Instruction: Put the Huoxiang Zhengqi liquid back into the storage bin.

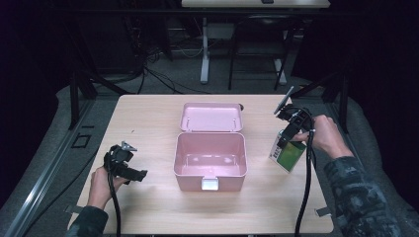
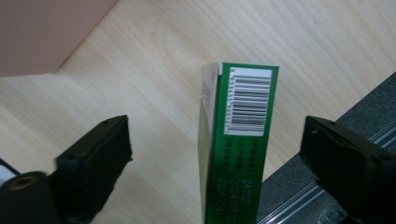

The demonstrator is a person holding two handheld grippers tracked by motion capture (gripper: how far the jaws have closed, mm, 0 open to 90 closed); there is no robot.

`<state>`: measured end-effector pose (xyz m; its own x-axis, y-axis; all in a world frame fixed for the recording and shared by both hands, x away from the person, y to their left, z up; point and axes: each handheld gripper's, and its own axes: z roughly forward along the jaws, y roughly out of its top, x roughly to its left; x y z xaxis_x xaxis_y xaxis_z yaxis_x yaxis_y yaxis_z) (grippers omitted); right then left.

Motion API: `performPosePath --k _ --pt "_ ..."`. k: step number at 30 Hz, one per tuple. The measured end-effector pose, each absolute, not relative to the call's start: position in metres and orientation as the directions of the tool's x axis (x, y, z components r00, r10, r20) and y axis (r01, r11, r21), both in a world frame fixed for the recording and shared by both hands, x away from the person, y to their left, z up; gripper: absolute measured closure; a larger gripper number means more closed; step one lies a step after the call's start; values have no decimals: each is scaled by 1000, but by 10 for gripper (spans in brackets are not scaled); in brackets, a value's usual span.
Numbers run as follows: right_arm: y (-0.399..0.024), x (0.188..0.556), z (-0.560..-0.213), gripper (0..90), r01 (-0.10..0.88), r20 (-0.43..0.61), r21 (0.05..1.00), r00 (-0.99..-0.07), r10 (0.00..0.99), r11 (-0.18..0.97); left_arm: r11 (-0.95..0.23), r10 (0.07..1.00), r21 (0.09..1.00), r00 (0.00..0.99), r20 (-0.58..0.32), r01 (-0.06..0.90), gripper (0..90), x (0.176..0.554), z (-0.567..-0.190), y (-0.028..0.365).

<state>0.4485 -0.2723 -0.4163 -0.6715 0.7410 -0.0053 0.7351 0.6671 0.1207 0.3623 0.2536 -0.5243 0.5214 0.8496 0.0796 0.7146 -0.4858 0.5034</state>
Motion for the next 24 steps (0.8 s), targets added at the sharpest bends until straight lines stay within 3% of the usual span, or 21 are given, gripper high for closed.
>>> performPosePath --k 2,5,11,24 --pt "-273 449 -418 156 733 -13 119 -674 739 670 -486 849 504 522 79 714 1 362 -524 254" --pt "-273 450 -431 239 735 -16 74 -675 738 674 -486 850 502 521 79 715 1 362 -525 254" --pt "-278 451 -439 392 739 2 78 -671 741 669 -490 848 497 523 83 716 1 363 -526 253" --pt "-280 452 -451 546 736 1 74 -675 738 673 -495 848 490 523 91 718 1 363 -526 253"
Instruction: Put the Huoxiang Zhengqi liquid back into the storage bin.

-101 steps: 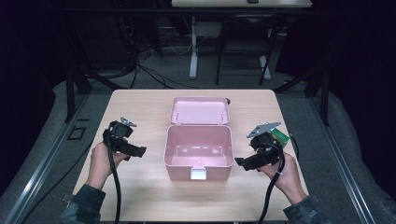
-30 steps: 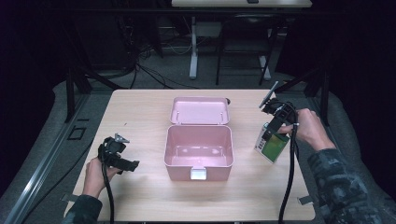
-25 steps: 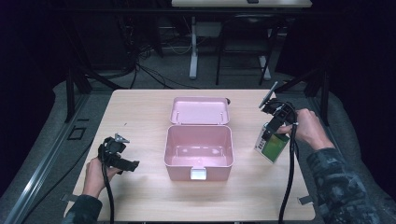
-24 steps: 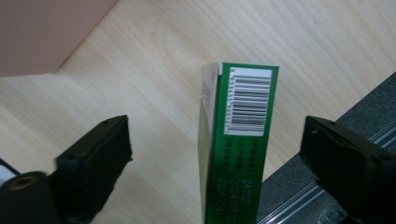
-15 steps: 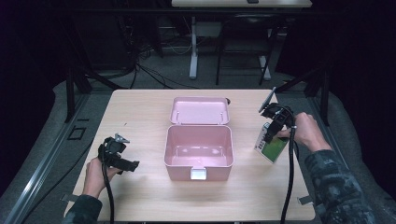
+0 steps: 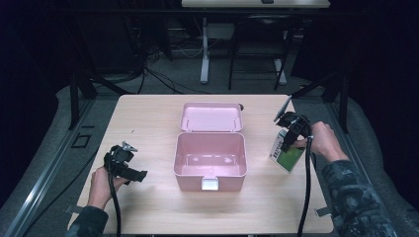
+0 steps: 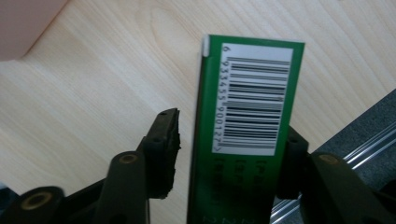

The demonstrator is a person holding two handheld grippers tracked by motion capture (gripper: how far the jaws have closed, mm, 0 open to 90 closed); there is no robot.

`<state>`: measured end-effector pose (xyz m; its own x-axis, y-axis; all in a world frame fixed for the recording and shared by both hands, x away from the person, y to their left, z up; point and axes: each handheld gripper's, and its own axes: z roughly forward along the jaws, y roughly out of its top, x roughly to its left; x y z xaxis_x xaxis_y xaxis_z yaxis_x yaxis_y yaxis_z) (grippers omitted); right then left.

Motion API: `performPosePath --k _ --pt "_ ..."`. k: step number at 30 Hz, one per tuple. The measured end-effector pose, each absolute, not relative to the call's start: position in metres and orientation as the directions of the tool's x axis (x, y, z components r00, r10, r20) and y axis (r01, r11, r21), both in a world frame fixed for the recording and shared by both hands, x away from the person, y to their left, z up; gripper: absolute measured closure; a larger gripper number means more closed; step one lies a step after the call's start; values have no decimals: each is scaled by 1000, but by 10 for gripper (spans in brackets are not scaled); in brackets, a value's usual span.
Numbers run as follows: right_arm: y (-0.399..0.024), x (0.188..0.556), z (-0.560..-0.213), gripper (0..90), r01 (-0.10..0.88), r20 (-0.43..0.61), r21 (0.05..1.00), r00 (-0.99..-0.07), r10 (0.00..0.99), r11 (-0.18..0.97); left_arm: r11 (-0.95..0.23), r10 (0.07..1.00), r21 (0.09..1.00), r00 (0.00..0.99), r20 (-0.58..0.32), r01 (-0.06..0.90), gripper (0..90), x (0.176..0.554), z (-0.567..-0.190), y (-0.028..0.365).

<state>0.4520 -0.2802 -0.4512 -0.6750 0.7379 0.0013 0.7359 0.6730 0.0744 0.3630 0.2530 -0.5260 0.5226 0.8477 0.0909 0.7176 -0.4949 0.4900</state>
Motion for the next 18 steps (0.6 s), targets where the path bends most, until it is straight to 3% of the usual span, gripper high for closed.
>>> performPosePath --k 18 --pt "-277 454 -454 629 740 -4 49 -671 741 670 -505 844 484 526 103 715 4 363 -527 252"
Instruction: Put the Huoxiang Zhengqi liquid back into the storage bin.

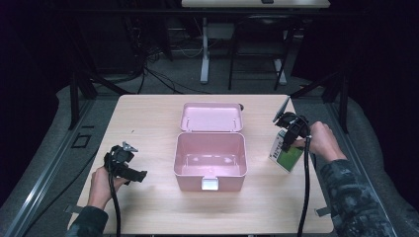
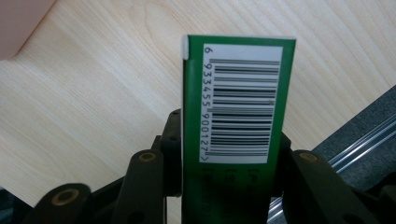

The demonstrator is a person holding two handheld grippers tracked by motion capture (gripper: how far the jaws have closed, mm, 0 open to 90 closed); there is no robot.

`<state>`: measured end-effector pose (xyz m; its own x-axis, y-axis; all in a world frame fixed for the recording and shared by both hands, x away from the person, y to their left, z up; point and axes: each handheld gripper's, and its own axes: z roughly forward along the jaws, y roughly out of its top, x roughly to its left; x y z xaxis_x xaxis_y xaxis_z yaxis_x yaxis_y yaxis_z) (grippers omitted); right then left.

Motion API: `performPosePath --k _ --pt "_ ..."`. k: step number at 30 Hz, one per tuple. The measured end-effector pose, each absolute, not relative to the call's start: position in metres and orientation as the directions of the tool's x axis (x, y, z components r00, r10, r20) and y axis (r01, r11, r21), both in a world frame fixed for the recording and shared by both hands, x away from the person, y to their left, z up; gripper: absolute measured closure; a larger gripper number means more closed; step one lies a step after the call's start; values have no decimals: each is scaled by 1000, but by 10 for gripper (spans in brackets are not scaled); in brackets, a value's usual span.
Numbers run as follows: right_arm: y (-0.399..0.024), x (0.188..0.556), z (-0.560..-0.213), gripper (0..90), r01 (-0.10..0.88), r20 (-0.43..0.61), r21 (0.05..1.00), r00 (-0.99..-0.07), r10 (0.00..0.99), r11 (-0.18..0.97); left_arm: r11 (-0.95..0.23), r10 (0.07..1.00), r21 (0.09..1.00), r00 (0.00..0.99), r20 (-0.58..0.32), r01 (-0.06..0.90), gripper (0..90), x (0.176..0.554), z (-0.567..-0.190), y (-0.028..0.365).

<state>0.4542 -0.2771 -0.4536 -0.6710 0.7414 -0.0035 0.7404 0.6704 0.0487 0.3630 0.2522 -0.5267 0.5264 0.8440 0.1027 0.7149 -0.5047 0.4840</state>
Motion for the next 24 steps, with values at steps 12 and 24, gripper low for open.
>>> performPosePath --k 12,24 --pt "-269 451 -436 630 715 -18 57 -697 716 697 -510 842 478 528 109 715 4 363 -529 252" --pt "-259 443 -417 630 688 -44 56 -723 690 724 -518 838 475 533 116 711 3 363 -529 252"
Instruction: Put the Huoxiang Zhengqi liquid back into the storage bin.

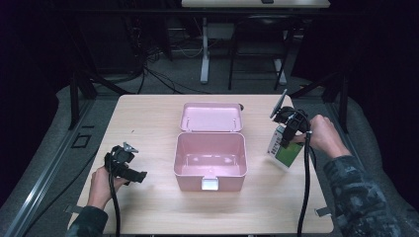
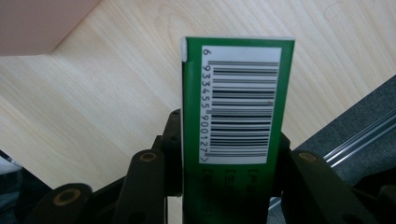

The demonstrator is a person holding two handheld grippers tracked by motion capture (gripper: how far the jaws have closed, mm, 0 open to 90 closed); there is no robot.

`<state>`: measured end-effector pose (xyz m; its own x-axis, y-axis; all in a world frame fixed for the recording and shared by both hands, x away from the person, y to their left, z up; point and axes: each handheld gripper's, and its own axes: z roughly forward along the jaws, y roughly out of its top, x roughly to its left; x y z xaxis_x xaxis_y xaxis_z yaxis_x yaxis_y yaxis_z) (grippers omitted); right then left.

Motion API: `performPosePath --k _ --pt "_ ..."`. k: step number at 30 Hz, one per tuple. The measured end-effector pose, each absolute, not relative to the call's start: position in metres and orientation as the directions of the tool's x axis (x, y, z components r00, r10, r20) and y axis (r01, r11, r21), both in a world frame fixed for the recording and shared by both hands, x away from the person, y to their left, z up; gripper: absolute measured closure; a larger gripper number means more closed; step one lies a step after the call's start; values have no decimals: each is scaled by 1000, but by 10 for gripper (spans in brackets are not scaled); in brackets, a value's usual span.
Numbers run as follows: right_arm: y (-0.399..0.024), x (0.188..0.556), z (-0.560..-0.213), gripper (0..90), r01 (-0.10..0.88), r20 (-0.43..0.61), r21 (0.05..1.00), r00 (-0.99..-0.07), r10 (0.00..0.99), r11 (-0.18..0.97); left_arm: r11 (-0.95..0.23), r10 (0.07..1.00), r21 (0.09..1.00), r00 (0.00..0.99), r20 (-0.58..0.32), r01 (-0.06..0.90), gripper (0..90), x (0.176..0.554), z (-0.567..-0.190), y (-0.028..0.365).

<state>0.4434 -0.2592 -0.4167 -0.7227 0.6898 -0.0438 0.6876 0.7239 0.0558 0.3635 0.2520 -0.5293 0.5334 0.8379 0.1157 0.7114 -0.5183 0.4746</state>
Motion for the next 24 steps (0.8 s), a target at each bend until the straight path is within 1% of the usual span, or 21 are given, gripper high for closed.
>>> performPosePath --k 15,24 --pt "-245 439 -390 631 645 -74 45 -759 646 763 -521 836 473 536 117 710 2 365 -530 253" --pt "-240 435 -377 632 632 -60 49 -771 633 774 -513 844 473 521 126 717 2 360 -530 259"
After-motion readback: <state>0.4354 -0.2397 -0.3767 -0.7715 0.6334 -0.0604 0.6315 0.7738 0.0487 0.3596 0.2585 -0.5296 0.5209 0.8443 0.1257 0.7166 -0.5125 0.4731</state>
